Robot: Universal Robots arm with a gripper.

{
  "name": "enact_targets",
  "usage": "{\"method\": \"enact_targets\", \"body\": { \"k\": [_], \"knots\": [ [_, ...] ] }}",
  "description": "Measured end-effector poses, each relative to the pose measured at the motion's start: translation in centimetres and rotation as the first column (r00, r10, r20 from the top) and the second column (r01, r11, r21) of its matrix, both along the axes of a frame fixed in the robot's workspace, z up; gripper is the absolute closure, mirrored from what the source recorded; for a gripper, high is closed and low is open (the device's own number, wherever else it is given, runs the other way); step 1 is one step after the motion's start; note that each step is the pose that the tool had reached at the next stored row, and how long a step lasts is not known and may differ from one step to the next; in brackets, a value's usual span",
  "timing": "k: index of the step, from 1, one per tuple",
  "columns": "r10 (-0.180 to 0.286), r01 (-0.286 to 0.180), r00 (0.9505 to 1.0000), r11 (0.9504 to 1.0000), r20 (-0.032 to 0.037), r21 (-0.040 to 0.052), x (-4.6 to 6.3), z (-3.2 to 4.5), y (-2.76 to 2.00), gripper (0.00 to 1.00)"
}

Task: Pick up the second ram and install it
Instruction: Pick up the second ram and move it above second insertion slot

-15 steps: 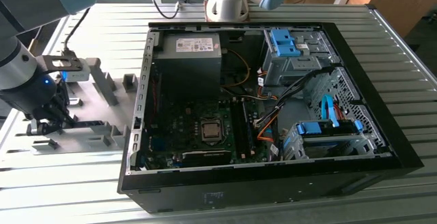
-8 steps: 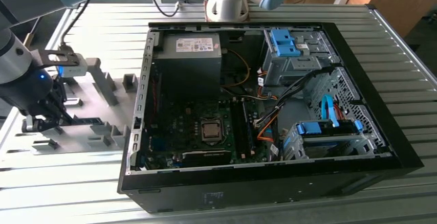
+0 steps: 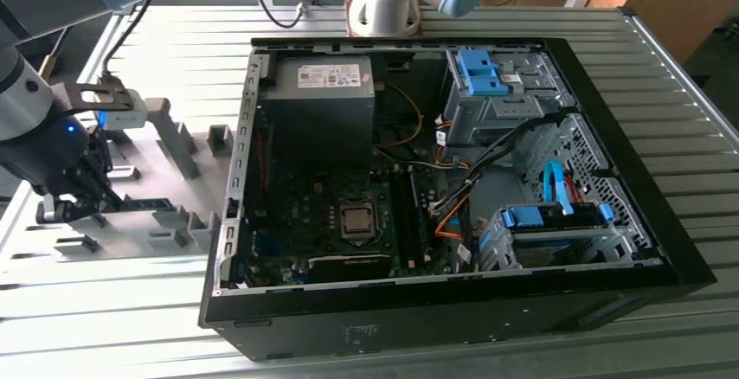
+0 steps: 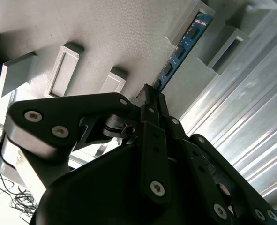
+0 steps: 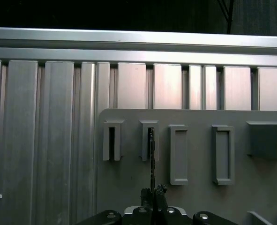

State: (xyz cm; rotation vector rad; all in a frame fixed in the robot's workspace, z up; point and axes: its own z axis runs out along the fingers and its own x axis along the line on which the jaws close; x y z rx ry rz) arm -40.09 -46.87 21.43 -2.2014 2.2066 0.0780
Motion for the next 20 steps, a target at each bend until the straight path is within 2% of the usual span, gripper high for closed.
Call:
{"method": "enact_targets", "body": {
  "k": [5, 17, 20],
  "knots": [
    [0.0, 0.0, 1.0, 1.0, -0.0002, -0.0002, 0.0, 0.06, 0.0, 0.86],
    [0.0, 0.0, 1.0, 1.0, 0.0, 0.0, 0.0, 1.17, 0.0, 0.86],
    [0.0, 0.0, 1.0, 1.0, 0.0, 0.0, 0.0, 1.2, 0.0, 0.86]
  ]
}}
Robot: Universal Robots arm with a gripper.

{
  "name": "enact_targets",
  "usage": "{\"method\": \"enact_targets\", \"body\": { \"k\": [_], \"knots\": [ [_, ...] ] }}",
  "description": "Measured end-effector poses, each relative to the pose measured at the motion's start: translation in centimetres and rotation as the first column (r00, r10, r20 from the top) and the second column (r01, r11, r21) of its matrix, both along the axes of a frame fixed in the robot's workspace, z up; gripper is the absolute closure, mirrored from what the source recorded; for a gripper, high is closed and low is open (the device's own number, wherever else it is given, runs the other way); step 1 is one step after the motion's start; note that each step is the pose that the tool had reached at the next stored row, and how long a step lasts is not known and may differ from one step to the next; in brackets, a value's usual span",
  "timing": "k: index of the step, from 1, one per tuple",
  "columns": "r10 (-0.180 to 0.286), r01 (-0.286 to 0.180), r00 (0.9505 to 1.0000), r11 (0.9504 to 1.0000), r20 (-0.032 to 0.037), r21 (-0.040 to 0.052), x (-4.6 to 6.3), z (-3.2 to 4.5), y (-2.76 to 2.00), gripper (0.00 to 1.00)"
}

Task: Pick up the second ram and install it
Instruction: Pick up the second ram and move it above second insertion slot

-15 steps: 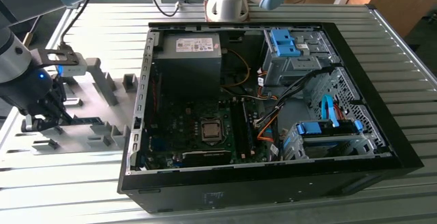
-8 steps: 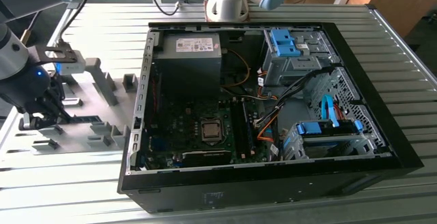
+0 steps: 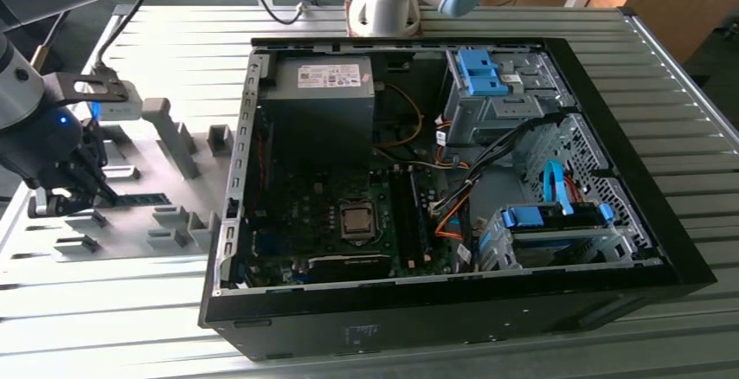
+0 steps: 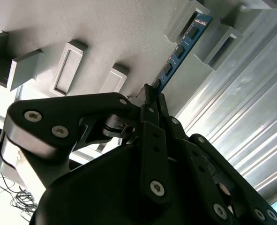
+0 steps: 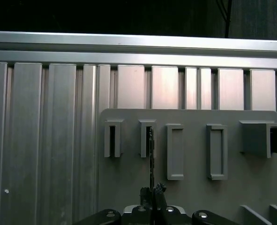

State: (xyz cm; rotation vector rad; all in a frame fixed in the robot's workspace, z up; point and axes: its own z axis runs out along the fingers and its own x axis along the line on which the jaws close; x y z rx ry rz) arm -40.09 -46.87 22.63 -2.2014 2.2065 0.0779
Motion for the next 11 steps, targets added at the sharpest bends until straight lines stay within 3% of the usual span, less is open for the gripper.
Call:
{"method": "enact_targets", "body": {
  "k": [11],
  "knots": [
    [0.0, 0.0, 1.0, 1.0, -0.0001, -0.0001, 0.0, 0.37, 0.0, 0.86]
  ]
}}
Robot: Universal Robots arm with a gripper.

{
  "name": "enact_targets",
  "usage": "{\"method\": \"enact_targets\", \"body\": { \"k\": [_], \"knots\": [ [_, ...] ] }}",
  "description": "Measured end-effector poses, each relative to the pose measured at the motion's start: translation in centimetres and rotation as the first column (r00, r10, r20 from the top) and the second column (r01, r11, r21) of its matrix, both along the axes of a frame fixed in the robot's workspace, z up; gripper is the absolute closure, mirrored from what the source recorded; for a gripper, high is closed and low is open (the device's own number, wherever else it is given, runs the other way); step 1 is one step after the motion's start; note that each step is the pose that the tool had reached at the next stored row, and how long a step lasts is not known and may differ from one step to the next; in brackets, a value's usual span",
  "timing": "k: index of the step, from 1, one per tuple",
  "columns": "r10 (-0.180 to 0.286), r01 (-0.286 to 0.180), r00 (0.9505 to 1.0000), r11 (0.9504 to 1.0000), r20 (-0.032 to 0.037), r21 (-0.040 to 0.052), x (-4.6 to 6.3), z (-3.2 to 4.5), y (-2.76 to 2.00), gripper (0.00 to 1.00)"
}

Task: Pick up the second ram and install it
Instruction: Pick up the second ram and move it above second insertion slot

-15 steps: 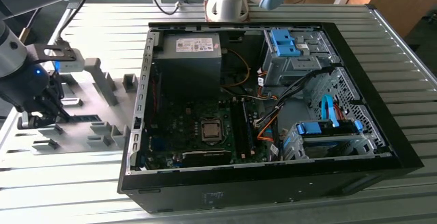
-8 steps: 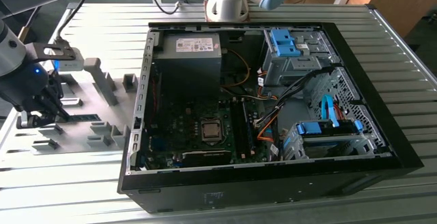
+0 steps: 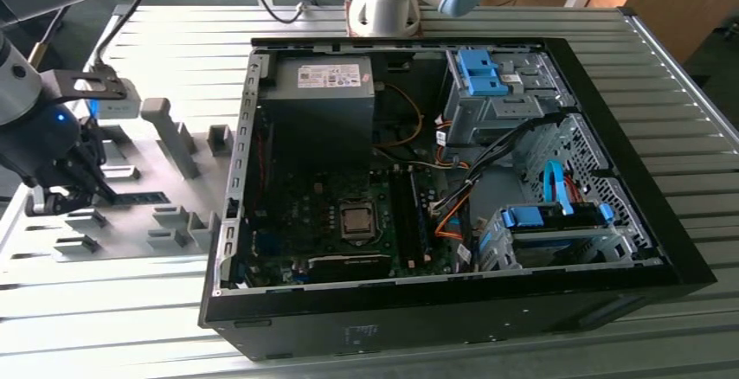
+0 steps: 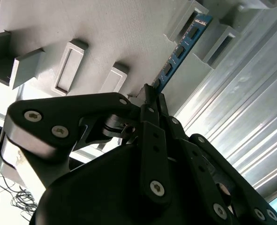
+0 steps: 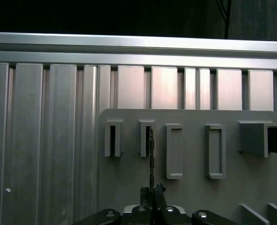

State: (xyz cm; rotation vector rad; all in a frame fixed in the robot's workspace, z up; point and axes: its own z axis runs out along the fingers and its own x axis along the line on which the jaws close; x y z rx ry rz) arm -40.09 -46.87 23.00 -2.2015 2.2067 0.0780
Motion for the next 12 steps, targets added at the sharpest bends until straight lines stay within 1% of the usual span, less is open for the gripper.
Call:
{"method": "enact_targets", "body": {
  "k": [12],
  "knots": [
    [0.0, 0.0, 1.0, 1.0, 0.0, 0.0, 0.0, 1.02, 0.0, 0.86]
  ]
}}
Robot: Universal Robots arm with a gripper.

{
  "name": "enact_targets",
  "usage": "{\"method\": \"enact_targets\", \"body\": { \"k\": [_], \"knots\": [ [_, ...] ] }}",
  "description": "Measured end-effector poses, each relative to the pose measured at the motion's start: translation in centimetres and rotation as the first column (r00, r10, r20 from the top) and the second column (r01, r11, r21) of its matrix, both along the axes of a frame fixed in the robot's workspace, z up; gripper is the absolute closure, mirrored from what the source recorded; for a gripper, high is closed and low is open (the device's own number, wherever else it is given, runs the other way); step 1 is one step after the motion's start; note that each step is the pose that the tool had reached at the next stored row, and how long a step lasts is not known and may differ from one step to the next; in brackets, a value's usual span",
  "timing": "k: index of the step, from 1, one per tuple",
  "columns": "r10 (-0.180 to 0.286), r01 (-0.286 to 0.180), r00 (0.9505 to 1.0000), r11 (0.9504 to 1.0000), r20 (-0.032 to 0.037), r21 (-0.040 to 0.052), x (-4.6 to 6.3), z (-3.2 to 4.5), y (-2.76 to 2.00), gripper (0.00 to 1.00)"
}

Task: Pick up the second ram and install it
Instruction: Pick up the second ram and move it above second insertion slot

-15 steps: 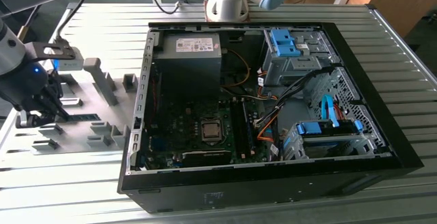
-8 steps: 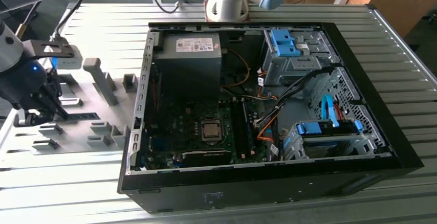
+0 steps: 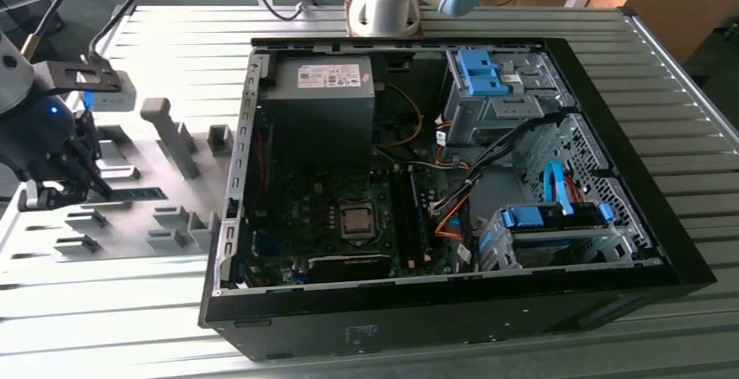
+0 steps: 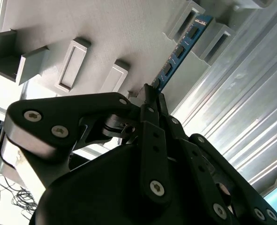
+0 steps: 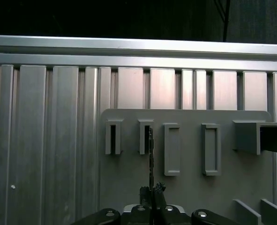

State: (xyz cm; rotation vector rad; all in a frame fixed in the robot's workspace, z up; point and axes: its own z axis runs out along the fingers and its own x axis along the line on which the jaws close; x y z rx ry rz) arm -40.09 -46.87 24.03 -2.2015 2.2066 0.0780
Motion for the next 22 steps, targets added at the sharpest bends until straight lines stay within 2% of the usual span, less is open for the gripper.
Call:
{"method": "enact_targets", "body": {
  "k": [22],
  "knots": [
    [0.0, 0.0, 1.0, 1.0, 0.0, 0.0001, 0.0, 2.76, 0.0, 0.86]
  ]
}}
